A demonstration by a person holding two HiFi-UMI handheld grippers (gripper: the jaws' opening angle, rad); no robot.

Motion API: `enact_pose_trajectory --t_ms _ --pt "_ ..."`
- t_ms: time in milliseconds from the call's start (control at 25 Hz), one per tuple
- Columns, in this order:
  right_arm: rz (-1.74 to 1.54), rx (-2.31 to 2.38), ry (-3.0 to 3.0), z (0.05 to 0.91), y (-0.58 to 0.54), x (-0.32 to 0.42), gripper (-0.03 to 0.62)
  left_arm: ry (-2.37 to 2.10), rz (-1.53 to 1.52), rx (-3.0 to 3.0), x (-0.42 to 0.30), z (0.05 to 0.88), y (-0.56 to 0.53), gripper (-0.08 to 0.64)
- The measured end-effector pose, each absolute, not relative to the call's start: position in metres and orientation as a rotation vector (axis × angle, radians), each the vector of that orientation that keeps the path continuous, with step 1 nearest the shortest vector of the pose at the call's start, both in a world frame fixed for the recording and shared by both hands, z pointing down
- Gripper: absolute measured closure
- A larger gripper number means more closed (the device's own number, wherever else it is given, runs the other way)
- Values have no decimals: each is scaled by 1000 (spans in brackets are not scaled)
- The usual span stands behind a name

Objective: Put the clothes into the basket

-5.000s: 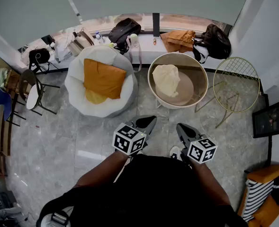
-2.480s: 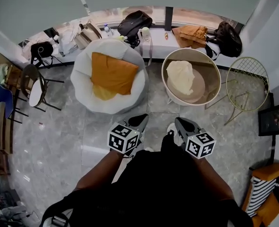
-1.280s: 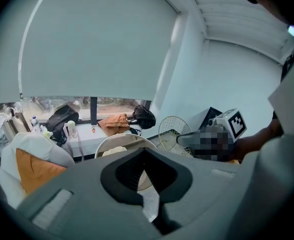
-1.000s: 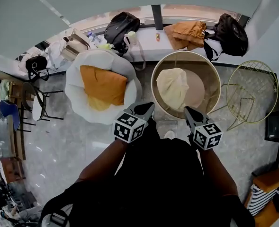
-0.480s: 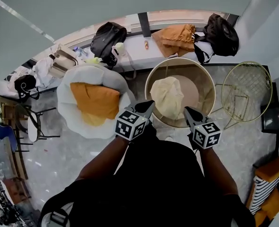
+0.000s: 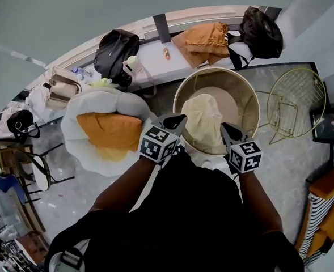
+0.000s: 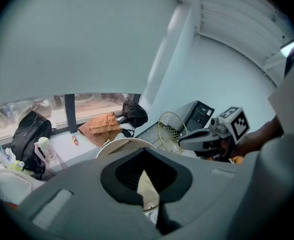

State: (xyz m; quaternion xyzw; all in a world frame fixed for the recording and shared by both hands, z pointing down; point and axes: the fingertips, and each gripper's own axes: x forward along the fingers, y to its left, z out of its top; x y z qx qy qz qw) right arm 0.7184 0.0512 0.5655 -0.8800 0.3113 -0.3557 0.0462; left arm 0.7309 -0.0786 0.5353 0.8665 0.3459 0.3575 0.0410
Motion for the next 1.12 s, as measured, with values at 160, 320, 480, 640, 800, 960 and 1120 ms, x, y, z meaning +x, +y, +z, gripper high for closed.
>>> enact_pose_trajectory --t_ms 160,320,480,640,800,960,1120 --pt "-1158 -2681 866 585 42 736 574 1144 1146 2606 752 551 -86 560" --pt "-1240 -2690 814 615 36 756 574 1214 1210 2559 769 571 -89 560" --pt "-1345 -2730 866 655 25 771 574 1232 1270 2528 786 593 -92 560" --pt "-1536 -2721 994 718 15 773 527 1170 1315 2512 801 617 -97 560" --pt "-1732 -2649 1043 787 19 772 488 1097 1377 2504 798 640 -102 560" --pt "-1801 -2579 1011 840 30 776 468 1054 1470 2489 786 672 -95 560" --pt "-1894 -2498 987 886 35 776 442 1036 1528 2459 778 694 -83 560"
